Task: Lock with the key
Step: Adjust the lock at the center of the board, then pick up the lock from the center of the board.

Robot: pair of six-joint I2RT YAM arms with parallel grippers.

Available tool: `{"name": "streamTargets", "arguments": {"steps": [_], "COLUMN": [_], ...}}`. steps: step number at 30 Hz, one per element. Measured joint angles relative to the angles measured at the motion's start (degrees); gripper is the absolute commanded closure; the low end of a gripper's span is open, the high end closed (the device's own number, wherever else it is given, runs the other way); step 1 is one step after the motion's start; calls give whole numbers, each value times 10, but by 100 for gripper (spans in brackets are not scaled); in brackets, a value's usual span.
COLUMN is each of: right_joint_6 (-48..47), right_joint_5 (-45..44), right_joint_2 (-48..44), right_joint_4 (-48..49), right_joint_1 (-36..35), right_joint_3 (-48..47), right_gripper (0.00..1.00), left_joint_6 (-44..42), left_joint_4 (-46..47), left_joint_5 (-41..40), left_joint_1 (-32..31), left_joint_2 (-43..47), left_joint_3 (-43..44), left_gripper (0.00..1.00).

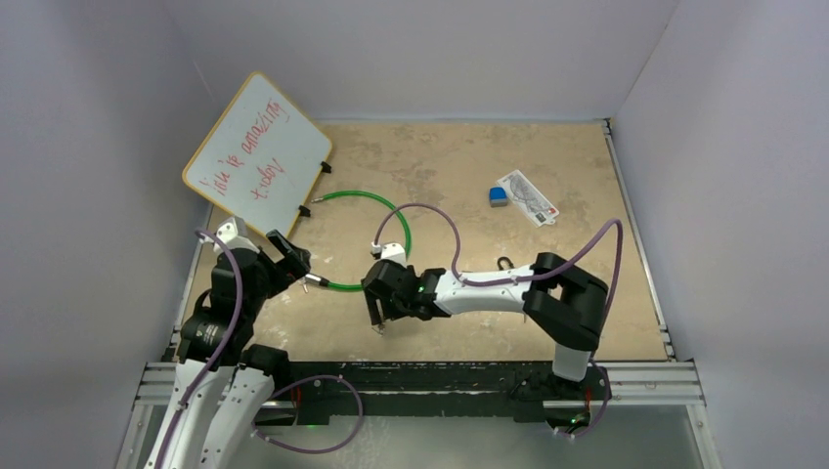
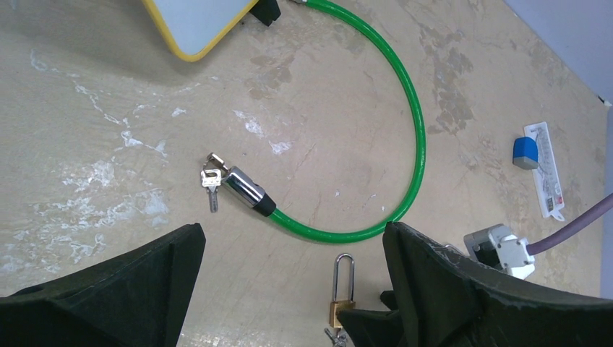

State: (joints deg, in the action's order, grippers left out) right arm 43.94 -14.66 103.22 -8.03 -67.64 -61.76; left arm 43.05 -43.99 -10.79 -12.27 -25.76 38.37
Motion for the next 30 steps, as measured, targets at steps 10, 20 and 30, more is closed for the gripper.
{"name": "streamTargets", "arguments": {"steps": [10, 20, 30], "right_joint_6": [52, 61, 10], "right_joint_5": [-99, -144, -133], "right_joint_2": [63, 86, 102], "right_joint_4": [-84, -131, -130], "right_joint_1": [-62, -79, -79], "right_joint_3": [-85, -115, -140], "right_gripper": [46, 56, 72], "left_joint_6": [12, 19, 20], "left_joint_4": [-1, -3, -3], "left_joint_5": [-4, -10, -10], "left_joint_1": [0, 0, 0], "left_joint_2": [1, 1, 1], "left_joint_3": [0, 0, 0], "left_gripper": [0, 0, 0]}}
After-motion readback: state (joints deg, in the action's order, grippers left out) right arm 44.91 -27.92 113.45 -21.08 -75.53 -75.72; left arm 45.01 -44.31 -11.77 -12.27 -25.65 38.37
